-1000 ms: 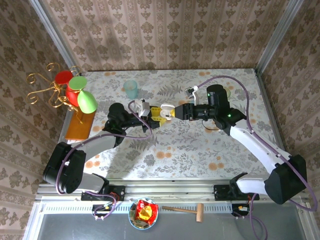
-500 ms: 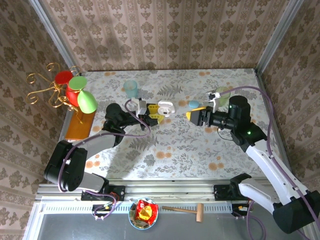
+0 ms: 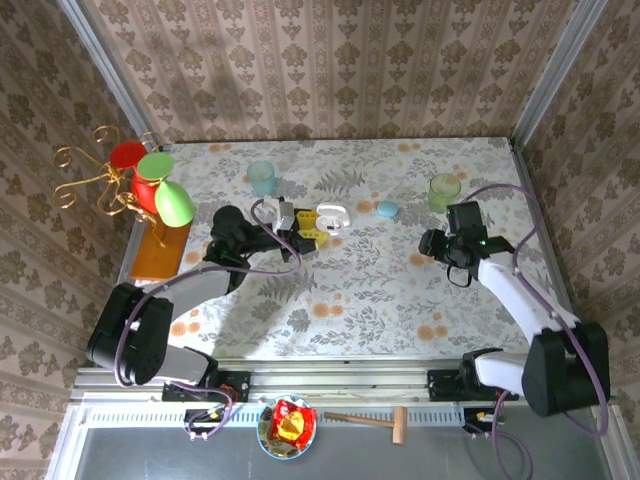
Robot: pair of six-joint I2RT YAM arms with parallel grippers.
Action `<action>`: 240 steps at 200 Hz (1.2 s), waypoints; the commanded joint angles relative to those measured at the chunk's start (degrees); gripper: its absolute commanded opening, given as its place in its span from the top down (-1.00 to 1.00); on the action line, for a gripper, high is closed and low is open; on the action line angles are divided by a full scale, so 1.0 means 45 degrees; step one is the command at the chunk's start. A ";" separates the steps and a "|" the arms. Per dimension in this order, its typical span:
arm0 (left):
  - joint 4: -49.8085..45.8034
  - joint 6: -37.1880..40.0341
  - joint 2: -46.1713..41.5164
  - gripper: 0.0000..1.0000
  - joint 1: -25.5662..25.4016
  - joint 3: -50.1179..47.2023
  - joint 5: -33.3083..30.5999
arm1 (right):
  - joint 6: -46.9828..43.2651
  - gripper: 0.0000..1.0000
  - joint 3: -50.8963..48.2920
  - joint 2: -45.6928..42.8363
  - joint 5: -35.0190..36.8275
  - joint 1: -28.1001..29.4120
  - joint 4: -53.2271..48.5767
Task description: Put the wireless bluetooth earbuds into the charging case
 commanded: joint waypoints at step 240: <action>-0.1079 0.0949 -0.0700 0.45 -0.0338 0.0184 0.0098 | -0.0281 -0.28 0.1494 0.5371 -0.1868 -0.1849 0.0327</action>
